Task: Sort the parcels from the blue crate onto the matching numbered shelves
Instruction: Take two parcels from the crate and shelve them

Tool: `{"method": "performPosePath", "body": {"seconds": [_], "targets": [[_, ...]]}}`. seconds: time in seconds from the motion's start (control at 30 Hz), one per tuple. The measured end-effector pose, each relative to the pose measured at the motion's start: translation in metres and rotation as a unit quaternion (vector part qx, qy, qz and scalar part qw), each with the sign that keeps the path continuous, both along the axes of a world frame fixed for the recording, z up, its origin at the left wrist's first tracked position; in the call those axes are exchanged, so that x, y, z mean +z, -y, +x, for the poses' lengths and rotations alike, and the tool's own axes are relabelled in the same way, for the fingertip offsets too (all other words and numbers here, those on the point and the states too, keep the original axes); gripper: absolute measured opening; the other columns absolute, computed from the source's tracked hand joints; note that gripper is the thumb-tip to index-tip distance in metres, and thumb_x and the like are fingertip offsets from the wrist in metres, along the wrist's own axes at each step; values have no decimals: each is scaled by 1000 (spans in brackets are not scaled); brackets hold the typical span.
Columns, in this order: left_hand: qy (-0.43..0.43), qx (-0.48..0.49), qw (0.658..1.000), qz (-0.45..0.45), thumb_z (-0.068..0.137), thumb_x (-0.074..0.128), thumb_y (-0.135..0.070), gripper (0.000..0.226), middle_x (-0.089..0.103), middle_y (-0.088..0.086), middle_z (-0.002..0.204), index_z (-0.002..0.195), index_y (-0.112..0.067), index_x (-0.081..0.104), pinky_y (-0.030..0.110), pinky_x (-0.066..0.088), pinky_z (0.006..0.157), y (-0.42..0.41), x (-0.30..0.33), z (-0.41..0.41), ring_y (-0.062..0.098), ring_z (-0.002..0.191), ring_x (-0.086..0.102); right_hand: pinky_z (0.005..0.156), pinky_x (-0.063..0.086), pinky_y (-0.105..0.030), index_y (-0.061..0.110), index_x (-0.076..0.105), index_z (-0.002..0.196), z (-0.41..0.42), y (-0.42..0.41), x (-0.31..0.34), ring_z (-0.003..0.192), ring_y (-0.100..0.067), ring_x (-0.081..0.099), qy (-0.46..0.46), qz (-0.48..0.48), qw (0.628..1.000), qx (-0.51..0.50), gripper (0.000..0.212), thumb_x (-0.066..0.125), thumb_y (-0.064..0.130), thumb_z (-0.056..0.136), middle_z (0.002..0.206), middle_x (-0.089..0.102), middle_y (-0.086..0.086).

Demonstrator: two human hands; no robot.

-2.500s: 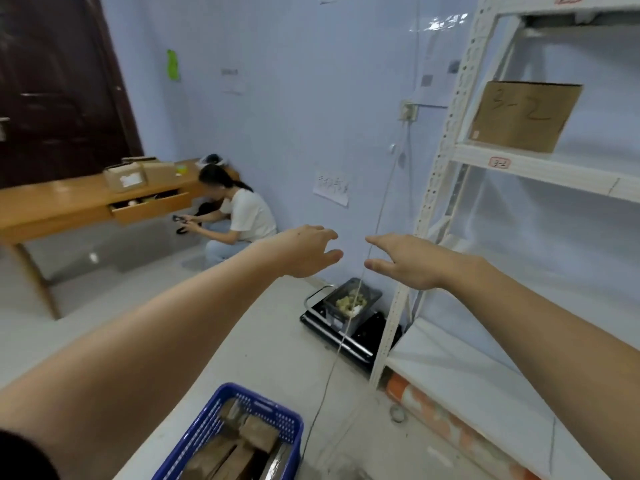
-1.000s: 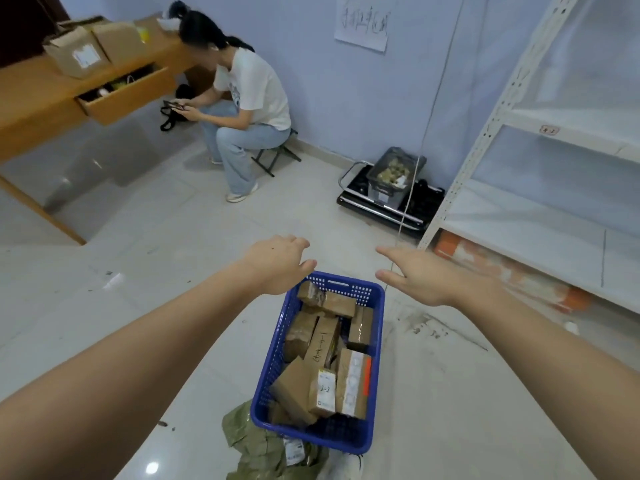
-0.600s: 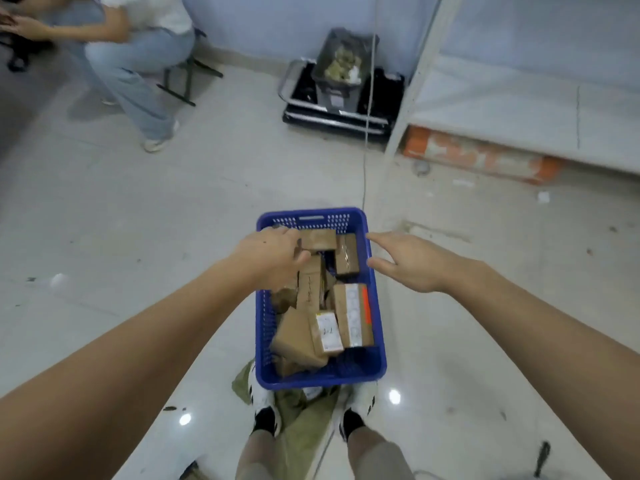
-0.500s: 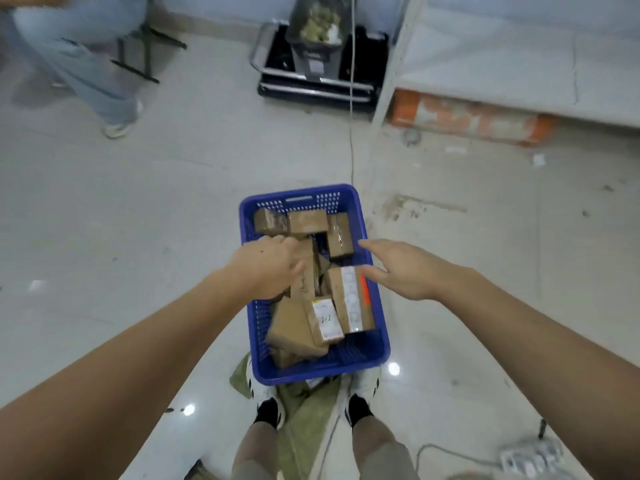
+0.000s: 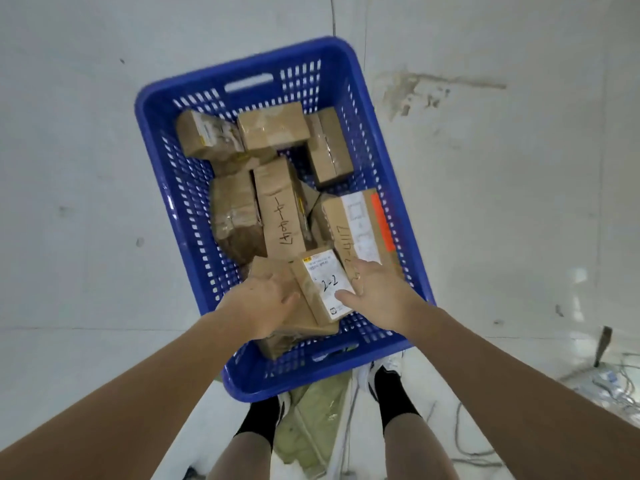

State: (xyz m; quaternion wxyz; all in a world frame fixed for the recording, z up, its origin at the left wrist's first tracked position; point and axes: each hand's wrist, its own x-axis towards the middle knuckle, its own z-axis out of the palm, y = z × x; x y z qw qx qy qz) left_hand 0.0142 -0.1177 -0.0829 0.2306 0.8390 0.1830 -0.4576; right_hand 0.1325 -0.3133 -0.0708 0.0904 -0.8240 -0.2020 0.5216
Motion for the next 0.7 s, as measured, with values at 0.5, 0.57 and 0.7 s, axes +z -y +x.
{"method": "performPosePath", "body": {"seconds": [0.5, 0.57, 0.7], "targets": [[-3, 527, 837, -144, 95, 59, -60, 59, 62, -5, 132, 139, -22, 53, 38, 47, 105, 6, -43, -6, 16, 114, 61, 109, 47, -42, 18, 23, 154, -55, -30, -54, 137, -24, 35, 52, -60, 986, -149, 111, 79, 60, 69, 144, 32, -4], [-1, 600, 782, -170, 85, 67, -68, 72, 65, -2, 132, 140, -24, 53, 45, 48, 109, 0, -46, 5, 18, 114, 66, 106, 49, -41, 19, 25, 153, -48, -36, -47, 134, -22, 37, 67, -48, 987, -140, 110, 79, 62, 67, 141, 32, -2], [47, 633, 750, -185, 68, 77, -74, 91, 72, -4, 119, 137, -20, 55, 46, 54, 103, -14, -40, 30, 19, 108, 71, 97, 53, -39, 23, 28, 150, -27, -59, -31, 124, -17, 42, 115, 9, 985, -130, 109, 77, 68, 64, 132, 32, 4]]}}
